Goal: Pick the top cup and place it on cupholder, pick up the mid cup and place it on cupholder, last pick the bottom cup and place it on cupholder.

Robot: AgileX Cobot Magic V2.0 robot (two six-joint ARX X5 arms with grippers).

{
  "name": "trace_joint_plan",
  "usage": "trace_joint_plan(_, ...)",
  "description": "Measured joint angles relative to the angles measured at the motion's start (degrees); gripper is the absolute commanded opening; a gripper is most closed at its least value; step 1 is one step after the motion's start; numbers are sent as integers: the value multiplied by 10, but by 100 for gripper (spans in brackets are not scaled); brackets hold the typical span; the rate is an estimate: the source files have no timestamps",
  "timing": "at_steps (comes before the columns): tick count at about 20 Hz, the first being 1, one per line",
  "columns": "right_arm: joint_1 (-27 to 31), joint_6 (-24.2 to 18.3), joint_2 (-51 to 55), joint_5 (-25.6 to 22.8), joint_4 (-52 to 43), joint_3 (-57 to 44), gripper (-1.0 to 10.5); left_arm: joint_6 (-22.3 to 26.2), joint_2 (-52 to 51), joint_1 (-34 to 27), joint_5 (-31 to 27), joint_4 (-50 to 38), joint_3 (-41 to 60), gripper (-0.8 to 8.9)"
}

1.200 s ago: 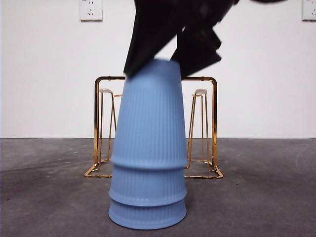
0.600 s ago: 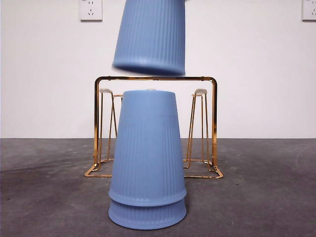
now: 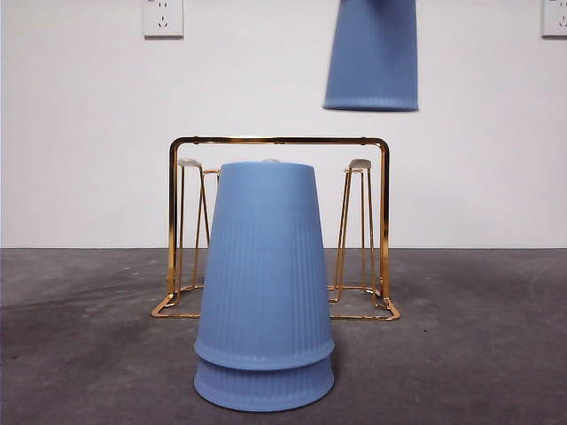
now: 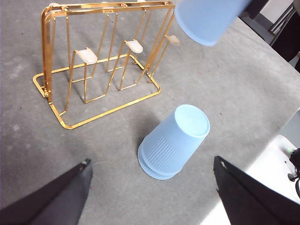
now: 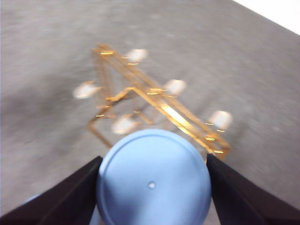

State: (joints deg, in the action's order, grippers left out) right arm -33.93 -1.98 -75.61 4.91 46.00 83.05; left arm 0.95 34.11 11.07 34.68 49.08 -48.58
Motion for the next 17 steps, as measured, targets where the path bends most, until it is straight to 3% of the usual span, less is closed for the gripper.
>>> trace_joint_plan(2,17,0,-12,25,-21,-10,263,0,0,0,0,0,0,409)
trace_joint_plan(7,25,8,-23,30,-126,-95,263,0,0,0,0,0,0,409)
trace_joint_plan(17,43,23,-104,41,-189,-148,279,0,0,0,0,0,0,409)
